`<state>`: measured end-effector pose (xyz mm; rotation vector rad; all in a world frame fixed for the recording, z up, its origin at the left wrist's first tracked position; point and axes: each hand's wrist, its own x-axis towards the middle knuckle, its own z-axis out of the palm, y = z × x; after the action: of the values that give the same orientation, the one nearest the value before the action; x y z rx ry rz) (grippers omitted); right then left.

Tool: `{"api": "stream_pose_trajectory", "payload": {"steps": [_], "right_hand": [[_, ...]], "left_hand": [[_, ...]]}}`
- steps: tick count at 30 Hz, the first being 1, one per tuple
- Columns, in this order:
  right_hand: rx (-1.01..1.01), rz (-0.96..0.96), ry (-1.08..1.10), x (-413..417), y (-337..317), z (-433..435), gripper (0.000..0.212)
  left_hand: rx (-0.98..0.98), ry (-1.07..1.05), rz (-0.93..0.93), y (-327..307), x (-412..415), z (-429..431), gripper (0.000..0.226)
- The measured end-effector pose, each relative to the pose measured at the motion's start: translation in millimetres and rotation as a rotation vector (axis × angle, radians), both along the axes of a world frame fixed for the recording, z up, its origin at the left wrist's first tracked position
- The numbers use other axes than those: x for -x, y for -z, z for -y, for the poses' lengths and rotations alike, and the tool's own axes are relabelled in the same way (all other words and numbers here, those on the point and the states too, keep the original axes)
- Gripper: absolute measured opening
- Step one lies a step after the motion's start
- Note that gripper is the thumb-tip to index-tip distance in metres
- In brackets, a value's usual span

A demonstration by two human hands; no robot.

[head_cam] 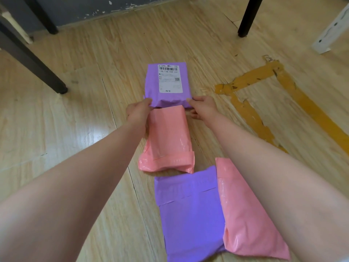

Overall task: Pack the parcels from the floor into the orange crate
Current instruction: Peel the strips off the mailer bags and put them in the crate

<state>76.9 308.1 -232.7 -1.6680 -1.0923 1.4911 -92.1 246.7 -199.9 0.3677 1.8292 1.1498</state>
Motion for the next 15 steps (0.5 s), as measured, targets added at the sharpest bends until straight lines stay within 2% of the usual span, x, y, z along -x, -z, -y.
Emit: {"api": "stream_pose_trajectory", "payload": {"steps": [3, 7, 9, 12, 15], "right_hand": [[0.065, -0.116, 0.051, 3, -7, 0, 0.021], [0.073, -0.259, 0.089, 8, -18, 4, 0.014], [0.060, -0.307, 0.087, 10, -23, 8, 0.012], [0.058, -0.297, 0.104, 15, -28, 18, 0.016], [0.003, -0.219, 0.098, 20, -32, 32, 0.014]], "left_hand": [[-0.075, -0.028, -0.019, -10, -2, -1, 0.012], [-0.152, 0.037, -0.056, -22, 0, -2, 0.028], [-0.187, 0.054, -0.022, -27, 3, 3, 0.024], [-0.185, 0.091, 0.079, -35, 8, 13, 0.016], [-0.180, 0.094, 0.168, -45, 14, 26, 0.027]]}}
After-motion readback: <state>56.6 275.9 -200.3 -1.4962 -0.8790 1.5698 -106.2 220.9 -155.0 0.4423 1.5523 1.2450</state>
